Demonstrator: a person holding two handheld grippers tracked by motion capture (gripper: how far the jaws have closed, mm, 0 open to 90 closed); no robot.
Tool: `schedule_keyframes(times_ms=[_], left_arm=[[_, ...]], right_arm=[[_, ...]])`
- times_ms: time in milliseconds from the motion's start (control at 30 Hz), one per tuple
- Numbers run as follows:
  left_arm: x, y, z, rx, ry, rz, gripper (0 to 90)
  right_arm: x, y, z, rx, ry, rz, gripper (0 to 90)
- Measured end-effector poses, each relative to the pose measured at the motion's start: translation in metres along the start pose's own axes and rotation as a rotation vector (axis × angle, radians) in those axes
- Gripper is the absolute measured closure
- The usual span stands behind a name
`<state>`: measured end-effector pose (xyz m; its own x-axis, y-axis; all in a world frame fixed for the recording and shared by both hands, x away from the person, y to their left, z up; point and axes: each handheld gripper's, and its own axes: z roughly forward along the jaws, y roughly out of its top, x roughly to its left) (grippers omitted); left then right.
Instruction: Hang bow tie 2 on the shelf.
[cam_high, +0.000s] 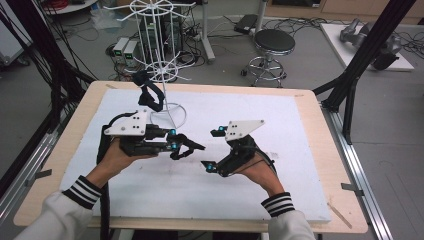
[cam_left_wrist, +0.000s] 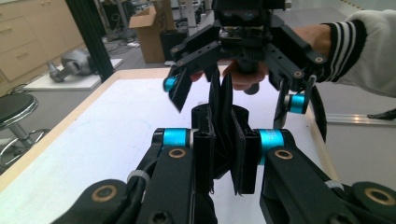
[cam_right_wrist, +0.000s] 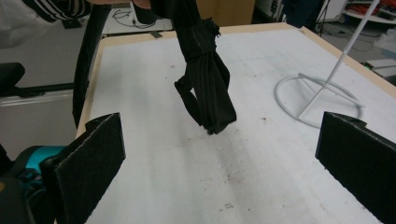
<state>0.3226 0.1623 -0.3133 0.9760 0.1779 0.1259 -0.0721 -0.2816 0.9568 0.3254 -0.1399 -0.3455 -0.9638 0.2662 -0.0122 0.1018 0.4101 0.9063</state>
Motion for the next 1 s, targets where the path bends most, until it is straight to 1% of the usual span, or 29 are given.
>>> schedule_keyframes(times_ms=[33, 100, 167, 233, 267, 300, 367, 400, 500, 633, 667, 733, 767, 833, 867, 900, 933, 1000], left_arm=[[0.001, 0.000, -0.001, -0.002, 0.008, -0.003, 81.0], [0.002, 0.000, -0.004, -0.017, 0.023, -0.011, 81.0], [0.003, 0.000, -0.007, -0.031, 0.044, -0.016, 81.0], [0.005, 0.000, -0.010, -0.046, 0.059, -0.022, 81.0], [0.005, 0.000, -0.011, -0.044, 0.064, -0.024, 81.0], [0.006, -0.001, -0.012, -0.043, 0.067, -0.027, 81.0], [0.006, -0.001, -0.013, -0.045, 0.081, -0.032, 80.9], [0.007, -0.002, -0.015, -0.046, 0.087, -0.032, 80.9], [0.009, -0.001, -0.018, -0.063, 0.111, -0.039, 81.0], [0.012, 0.000, -0.023, -0.084, 0.150, -0.052, 80.9], [0.014, 0.001, -0.024, -0.089, 0.156, -0.056, 80.9], [0.017, 0.001, -0.026, -0.097, 0.167, -0.063, 80.9], [0.018, 0.002, -0.026, -0.102, 0.167, -0.068, 80.9], [0.020, 0.002, -0.028, -0.110, 0.181, -0.073, 80.9], [0.021, 0.003, -0.029, -0.114, 0.185, -0.075, 80.9], [0.022, 0.003, -0.029, -0.116, 0.194, -0.075, 80.9], [0.024, 0.003, -0.030, -0.118, 0.205, -0.075, 80.9], [0.026, 0.004, -0.031, -0.126, 0.226, -0.078, 80.9]], right_arm=[[0.001, 0.000, -0.001, 0.001, -0.005, 0.005, 0.7], [0.001, -0.003, -0.004, -0.020, -0.021, 0.018, 0.7], [0.002, -0.007, -0.008, -0.029, -0.030, 0.028, 0.7], [0.004, -0.012, -0.012, -0.043, -0.058, 0.040, 0.7], [0.005, -0.014, -0.014, -0.042, -0.069, 0.039, 0.7], [0.006, -0.015, -0.017, -0.052, -0.088, 0.033, 0.7], [0.008, -0.018, -0.022, -0.078, -0.111, 0.045, 0.7], [0.009, -0.019, -0.025, -0.082, -0.123, 0.049, 0.7], [0.011, -0.023, -0.033, -0.103, -0.168, 0.045, 0.7], [0.013, -0.028, -0.045, -0.139, -0.238, 0.054, 0.7], [0.013, -0.030, -0.048, -0.153, -0.259, 0.059, 0.7], [0.014, -0.035, -0.054, -0.183, -0.284, 0.079, 0.7], [0.015, -0.038, -0.056, -0.189, -0.306, 0.089, 0.7], [0.016, -0.045, -0.061, -0.200, -0.345, 0.108, 0.7], [0.017, -0.048, -0.063, -0.203, -0.363, 0.114, 0.7], [0.018, -0.052, -0.065, -0.210, -0.380, 0.110, 0.7], [0.020, -0.055, -0.067, -0.214, -0.396, 0.112, 0.7], [0.022, -0.062, -0.072, -0.229, -0.414, 0.131, 0.7]])
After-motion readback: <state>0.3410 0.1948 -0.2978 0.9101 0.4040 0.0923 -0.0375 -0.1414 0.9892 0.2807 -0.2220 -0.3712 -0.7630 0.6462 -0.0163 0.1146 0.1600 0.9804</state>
